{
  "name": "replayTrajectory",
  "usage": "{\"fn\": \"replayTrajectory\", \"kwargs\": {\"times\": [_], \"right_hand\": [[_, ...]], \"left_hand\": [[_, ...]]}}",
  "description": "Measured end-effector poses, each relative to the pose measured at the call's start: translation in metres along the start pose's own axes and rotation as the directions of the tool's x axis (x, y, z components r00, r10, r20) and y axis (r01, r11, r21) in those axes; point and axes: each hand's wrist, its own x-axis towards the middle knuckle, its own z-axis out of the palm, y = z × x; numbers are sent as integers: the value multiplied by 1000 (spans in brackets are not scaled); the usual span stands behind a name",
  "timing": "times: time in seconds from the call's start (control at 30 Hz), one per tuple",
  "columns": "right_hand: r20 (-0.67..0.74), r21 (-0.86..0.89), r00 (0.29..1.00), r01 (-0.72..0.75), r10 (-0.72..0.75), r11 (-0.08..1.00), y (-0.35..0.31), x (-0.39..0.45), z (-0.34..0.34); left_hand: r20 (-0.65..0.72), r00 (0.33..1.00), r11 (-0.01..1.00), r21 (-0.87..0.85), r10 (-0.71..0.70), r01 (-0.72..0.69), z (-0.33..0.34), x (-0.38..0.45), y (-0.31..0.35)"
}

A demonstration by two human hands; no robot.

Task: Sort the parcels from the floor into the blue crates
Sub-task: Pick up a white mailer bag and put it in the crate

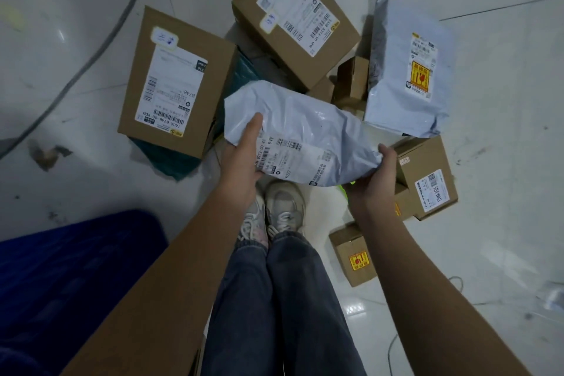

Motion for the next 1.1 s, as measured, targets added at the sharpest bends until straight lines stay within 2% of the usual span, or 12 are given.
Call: {"fn": "replayTrajectory", "kwargs": {"times": [0.2,0.33,0.37,0.4,0.43,0.47,0.5,0.57,0.63,0.73,0.9,1.1], "right_hand": [[-30,-89,998,50,-53,995,6,-25,-5],[-1,-484,992,108,-124,868,3,-40,-1],[20,-623,979,172,-204,763,-3,-47,0],[104,-776,942,278,-320,566,-10,-54,2],[253,-883,873,384,-418,268,-19,-62,6],[440,-879,771,475,-461,-45,-29,-69,10],[613,-788,667,549,-424,-276,-38,-76,18],[807,-579,554,670,-205,-465,-54,-94,40],[849,-469,527,775,24,-424,-65,-108,66],[855,-442,480,872,195,-210,-66,-125,94],[836,-497,513,859,194,-124,-64,-139,101],[859,-453,466,885,213,-109,-57,-194,72]], "left_hand": [[-111,992,997,-51,55,-61,-17,-9,-11],[-111,988,994,7,106,-106,-26,-29,-3],[-108,987,993,21,118,-117,-28,-36,0],[-100,986,990,44,135,-131,-30,-45,5],[-94,983,986,72,156,-150,-32,-53,9],[-91,978,978,115,187,-176,-33,-63,14],[-91,971,965,164,223,-206,-35,-74,19],[-72,953,933,237,295,-271,-34,-97,31],[-39,938,907,272,345,-322,-32,-118,44],[-17,930,902,255,366,-350,-28,-149,64],[3,892,825,378,451,-419,-39,-188,81],[11,880,715,578,475,-393,-59,-240,82]]}}
